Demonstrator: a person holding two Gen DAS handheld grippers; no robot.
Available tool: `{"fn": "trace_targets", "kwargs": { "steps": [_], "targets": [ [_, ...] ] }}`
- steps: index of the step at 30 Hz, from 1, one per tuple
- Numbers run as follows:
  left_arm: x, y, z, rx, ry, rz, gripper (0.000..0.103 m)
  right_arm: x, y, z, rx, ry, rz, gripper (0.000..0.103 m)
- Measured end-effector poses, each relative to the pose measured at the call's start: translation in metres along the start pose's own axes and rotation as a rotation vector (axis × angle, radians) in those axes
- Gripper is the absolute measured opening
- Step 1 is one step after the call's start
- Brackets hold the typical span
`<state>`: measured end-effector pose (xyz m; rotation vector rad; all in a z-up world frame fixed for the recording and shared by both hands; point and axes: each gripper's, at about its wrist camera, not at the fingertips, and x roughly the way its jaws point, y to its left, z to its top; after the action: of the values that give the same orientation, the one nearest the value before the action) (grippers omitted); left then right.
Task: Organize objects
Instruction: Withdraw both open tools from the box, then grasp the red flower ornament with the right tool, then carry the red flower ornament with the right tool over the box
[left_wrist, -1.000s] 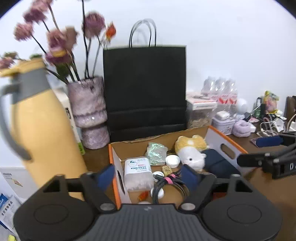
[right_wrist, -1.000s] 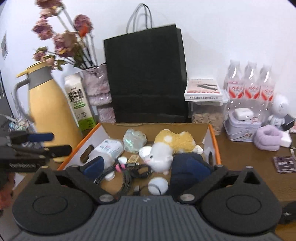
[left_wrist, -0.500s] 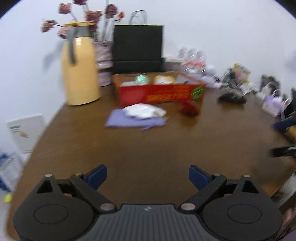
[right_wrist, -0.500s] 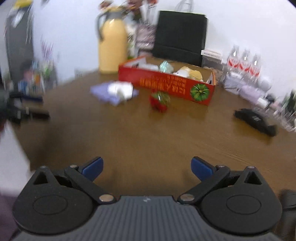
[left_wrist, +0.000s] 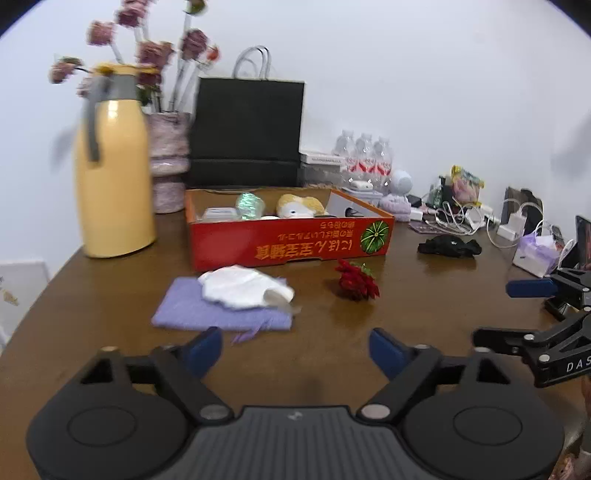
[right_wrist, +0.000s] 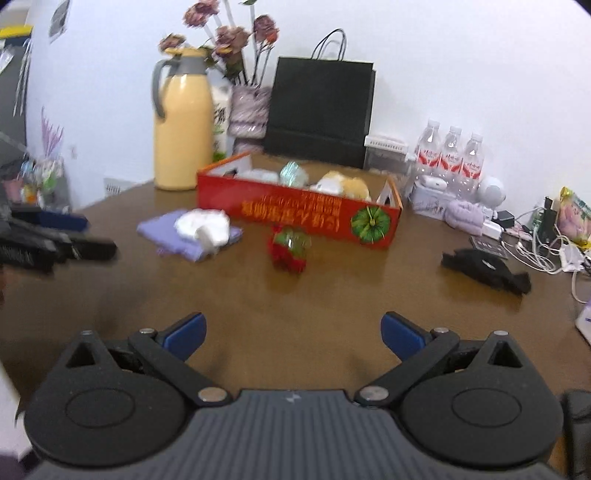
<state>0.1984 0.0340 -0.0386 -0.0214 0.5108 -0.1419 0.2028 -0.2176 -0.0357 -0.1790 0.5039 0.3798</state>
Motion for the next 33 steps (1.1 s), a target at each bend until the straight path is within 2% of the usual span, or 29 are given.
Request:
{"fn": "trace_targets", "kwargs": {
  "steps": [1,3,5,7,9,10,12,14,19,22,26,31,33],
  "targets": [
    [0.017,-0.002,0.006,0.016,0.01,0.019,0.07,0.013,-0.002,0.005,0.017,-0.008,0.003,0.103],
    [0.045,-0.005,0.015,0.064,0.011,0.059,0.047,0.04,-0.005,0.013,0.025,-0.014,0.013,0.103],
    [0.074,-0.003,0.023,0.106,0.036,0.071,0.036,0.065,-0.005,0.02,0.014,-0.005,0.02,0.098],
    [0.097,0.002,0.026,0.104,0.081,0.066,0.03,0.092,-0.009,0.03,0.009,0.004,0.039,0.096],
    [0.115,0.007,0.027,0.096,0.126,0.06,0.016,0.116,-0.012,0.038,0.007,0.014,0.063,0.093],
    [0.118,0.008,0.025,0.094,0.116,0.065,0.016,0.13,-0.014,0.042,0.013,0.023,0.075,0.089],
    [0.117,0.01,0.024,0.101,0.094,0.059,0.003,0.151,-0.018,0.047,0.034,0.05,0.108,0.071],
    [0.116,0.011,0.024,0.112,0.076,0.038,0.003,0.17,-0.021,0.048,0.071,0.078,0.149,0.037],
    [0.11,0.015,0.028,0.073,0.046,0.048,0.002,0.172,-0.019,0.049,0.086,0.064,0.172,0.036],
    [0.101,0.018,0.035,0.049,0.01,0.015,0.002,0.169,-0.018,0.047,0.077,0.055,0.153,0.035],
    [0.082,0.017,0.044,0.036,-0.029,0.053,0.002,0.157,-0.018,0.05,0.091,0.031,0.154,0.035],
    [0.027,0.009,0.045,0.002,-0.058,0.097,0.002,0.106,-0.008,0.052,0.074,-0.034,0.164,0.035],
    [-0.002,0.007,0.037,-0.039,-0.062,0.089,0.002,0.077,-0.008,0.045,0.105,-0.054,0.184,0.035]
  ]
}}
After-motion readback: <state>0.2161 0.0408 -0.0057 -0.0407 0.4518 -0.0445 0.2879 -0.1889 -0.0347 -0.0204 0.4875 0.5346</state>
